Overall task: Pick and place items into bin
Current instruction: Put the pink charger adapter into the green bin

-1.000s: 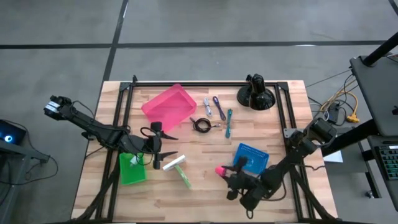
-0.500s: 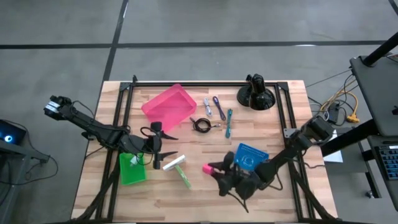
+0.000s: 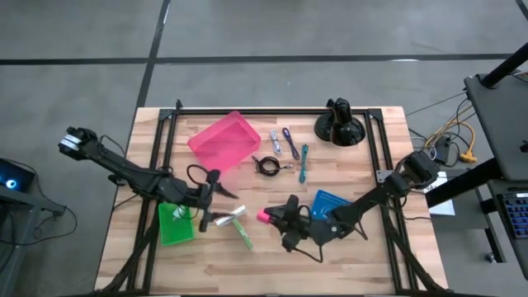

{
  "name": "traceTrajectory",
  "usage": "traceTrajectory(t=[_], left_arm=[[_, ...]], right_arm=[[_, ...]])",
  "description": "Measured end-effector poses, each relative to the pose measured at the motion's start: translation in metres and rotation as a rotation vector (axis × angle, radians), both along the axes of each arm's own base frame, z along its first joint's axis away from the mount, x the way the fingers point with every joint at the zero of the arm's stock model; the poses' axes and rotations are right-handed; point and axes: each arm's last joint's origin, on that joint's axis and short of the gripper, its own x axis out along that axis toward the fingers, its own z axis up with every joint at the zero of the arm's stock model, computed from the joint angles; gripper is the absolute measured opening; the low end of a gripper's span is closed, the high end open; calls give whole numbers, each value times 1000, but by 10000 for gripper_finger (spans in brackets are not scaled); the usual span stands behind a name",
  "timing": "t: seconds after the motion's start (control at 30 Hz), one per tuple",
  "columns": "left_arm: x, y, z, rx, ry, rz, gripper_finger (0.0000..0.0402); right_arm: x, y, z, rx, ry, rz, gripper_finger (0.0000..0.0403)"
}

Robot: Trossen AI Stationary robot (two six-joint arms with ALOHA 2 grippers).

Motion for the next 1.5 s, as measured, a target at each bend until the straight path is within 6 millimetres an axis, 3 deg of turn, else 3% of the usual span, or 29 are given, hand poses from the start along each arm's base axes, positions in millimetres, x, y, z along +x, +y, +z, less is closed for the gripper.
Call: traceTrajectory(t=[0.33, 0.77, 1.0, 1.2, 1.5], left_arm=[[9, 3, -13, -14, -90, 4, 226], [41, 10, -29, -10, -22, 81, 228], [45, 11, -32, -7, -3, 86, 277], [45, 7, -28, -31, -20, -26, 327], [51, 5, -18, -64, -98, -40, 338]], right_arm=[[4, 5, 10, -25, -25, 129, 139], [10, 0, 14, -83, 2, 118, 139], [10, 0, 14, -88, 6, 113, 139], [10, -1, 12, -94, 27, 110, 139], [10, -1, 12, -94, 25, 109, 139]])
